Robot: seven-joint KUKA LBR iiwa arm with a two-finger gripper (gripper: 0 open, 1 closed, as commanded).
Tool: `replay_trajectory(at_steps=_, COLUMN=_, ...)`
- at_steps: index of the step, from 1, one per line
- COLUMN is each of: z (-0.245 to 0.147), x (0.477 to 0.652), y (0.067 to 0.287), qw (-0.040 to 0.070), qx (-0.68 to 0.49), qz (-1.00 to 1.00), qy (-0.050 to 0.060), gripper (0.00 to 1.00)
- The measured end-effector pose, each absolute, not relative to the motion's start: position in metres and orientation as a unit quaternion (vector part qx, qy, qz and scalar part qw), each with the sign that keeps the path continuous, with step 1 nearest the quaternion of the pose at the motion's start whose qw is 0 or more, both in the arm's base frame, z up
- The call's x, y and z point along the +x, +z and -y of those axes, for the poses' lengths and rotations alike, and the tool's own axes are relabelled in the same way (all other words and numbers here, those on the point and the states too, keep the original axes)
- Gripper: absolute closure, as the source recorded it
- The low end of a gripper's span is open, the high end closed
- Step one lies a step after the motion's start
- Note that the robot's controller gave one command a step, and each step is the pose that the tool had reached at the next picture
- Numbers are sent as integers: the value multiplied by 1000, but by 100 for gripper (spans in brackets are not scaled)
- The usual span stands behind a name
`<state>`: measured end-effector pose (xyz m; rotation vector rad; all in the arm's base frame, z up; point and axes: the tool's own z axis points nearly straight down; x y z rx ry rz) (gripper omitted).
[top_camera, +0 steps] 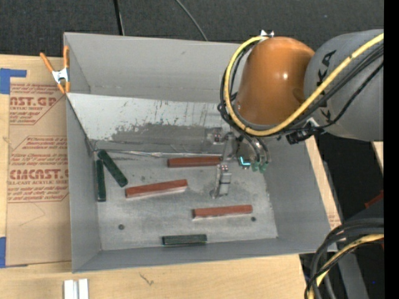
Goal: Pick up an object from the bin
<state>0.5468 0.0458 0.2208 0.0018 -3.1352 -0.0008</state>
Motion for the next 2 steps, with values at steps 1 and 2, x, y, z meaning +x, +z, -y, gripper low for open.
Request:
replay_trajectory(at_steps=1, z=-46, x=548, y=225, qw=-1, qx=0, qz=1000, qy=-1, gripper=0)
replay_trajectory(at_steps=2, z=-16, x=533, y=162, qw=-3, qx=17, qz=1000, qy=0, gripper=0)
